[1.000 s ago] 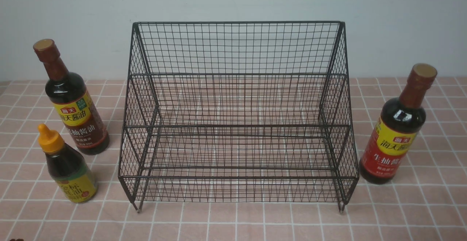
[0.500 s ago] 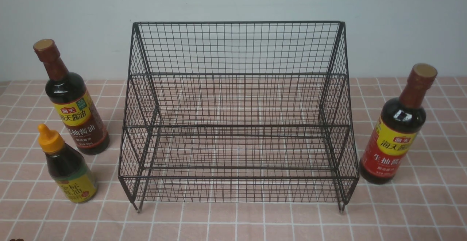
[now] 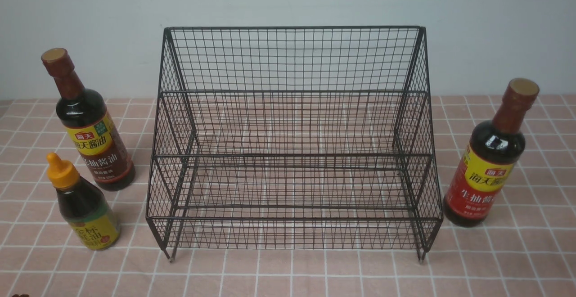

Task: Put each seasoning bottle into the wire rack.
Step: Use the right arm to grab the condiment bottle closest to it

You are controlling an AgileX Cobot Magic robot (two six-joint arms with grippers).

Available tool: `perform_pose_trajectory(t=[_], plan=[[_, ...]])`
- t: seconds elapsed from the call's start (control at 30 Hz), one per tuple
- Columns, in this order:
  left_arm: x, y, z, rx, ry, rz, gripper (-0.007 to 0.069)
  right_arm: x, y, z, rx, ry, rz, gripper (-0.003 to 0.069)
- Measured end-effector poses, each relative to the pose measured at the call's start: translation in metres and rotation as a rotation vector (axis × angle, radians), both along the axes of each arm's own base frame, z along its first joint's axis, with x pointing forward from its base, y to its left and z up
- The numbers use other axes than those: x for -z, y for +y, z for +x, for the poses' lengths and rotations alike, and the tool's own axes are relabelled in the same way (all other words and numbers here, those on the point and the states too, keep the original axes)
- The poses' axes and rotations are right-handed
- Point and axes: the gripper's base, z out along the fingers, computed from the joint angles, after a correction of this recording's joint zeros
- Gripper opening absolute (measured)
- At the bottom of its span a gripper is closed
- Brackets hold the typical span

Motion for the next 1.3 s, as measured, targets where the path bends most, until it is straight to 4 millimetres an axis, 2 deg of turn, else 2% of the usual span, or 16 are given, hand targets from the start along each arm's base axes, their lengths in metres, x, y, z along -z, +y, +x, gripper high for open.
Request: perform_pose_trajectory(t=[0.4,0.67,0.77,0.97,1.07,1.13,1.27,1.3], plan=[[0.0,0.0,0.0,0.0,0.0,0.0,-0.0007,-0.005,-0.001,-0.001,0.033,-0.047,-0.218,-0.0015],[0.0,0.0,0.0,0.0,0.0,0.0,-0.0007,-0.008,-0.001,-0.001,0.042,-0.076,-0.234,-0.0015],[0.0,0.0,0.0,0.0,0.0,0.0,-0.0007,-0.013,-0.003,-0.002,0.054,-0.137,-0.181,-0.0015],[0.0,0.0,0.0,0.0,0.0,0.0,-0.0007,-0.041,-0.01,-0.014,0.024,-0.51,0.282,-0.0015],[0.0,0.0,0.0,0.0,0.0,0.0,-0.0007,-0.051,-0.01,-0.019,-0.044,-0.617,0.423,-0.0015],[0.0,0.0,0.0,0.0,0.0,0.0,-0.0007,-0.058,-0.009,-0.019,-0.062,-0.626,0.438,-0.0015],[0.0,0.0,0.0,0.0,0.0,0.0,-0.0007,-0.093,-0.002,-0.009,-0.095,-0.594,0.289,-0.0015],[0.0,0.0,0.0,0.0,0.0,0.0,-0.0007,-0.094,-0.001,-0.007,-0.094,-0.581,0.279,-0.0015]])
